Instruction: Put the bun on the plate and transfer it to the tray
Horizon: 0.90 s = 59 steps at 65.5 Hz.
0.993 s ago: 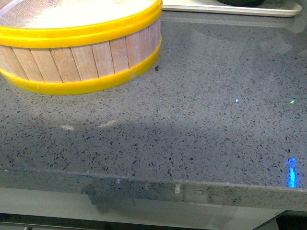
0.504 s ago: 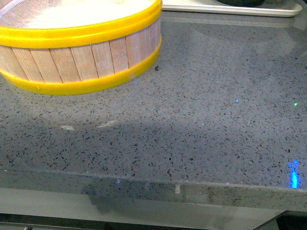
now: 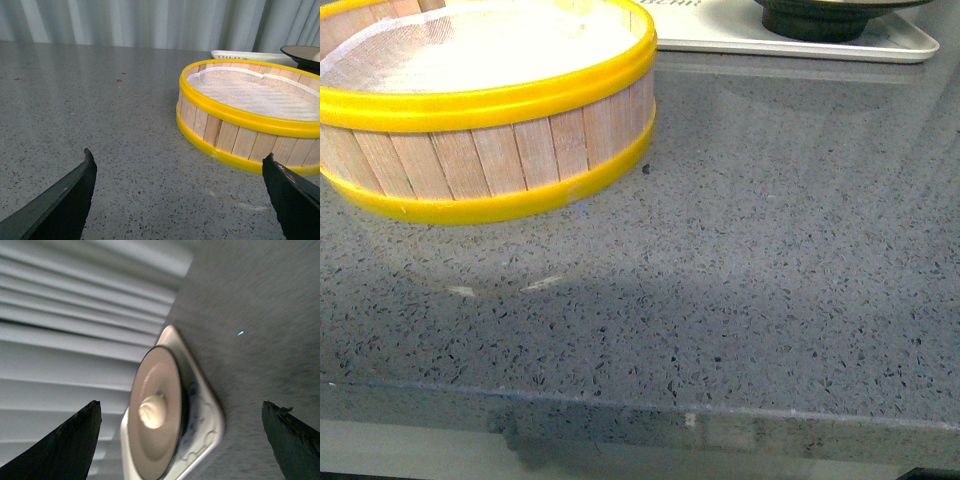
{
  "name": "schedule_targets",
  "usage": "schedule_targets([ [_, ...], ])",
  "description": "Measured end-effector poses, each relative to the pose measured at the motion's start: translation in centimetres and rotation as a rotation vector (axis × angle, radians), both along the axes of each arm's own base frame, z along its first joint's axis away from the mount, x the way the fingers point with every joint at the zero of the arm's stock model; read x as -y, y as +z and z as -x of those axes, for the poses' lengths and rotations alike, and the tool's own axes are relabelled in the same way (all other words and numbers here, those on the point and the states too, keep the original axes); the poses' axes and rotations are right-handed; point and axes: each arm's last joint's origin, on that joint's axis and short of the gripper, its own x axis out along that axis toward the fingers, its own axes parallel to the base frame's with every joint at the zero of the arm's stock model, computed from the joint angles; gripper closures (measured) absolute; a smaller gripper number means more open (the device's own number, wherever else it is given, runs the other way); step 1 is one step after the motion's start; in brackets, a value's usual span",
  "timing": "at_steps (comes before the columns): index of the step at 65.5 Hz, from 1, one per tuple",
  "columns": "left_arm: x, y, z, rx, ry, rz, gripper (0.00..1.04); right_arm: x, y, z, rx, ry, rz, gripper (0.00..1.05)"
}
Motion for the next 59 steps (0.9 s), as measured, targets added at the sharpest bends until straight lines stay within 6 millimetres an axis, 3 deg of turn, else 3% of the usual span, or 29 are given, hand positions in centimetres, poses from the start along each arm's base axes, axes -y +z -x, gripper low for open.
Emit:
schedule_targets([
  [14,0.0,0.0,0.0,0.0,0.0,0.0,0.07,-0.7,3.0,7.1,0.046,-0.187,0.409,0.09],
  [22,0.0,0.0,0.0,0.0,0.0,0.0,0.07,-3.0,4.1,10.8,0.093,-0.239,0.7,0.09],
  [30,0.0,0.0,0.0,0.0,0.0,0.0,0.07,-5.8,3.8,14.2,0.132,-0.253,0.995,0.1],
  [38,0.0,0.0,0.0,0.0,0.0,0.0,0.07,-7.8,2.0,16.4,0.216,0.09,1.092,0.31],
  [48,0.0,0.0,0.0,0.0,0.0,0.0,0.07,-8.8,-1.3,17.6,0.2,0.14,1.117,0.56],
  [52,0.0,0.0,0.0,0.0,0.0,0.0,0.07,-9.2,-3.1,18.3,0.179,0.142,1.12,0.72],
  [59,0.0,0.0,0.0,0.0,0.0,0.0,0.07,-9.6,-4.2,19.1,0.193,0.142,1.126,0.9],
])
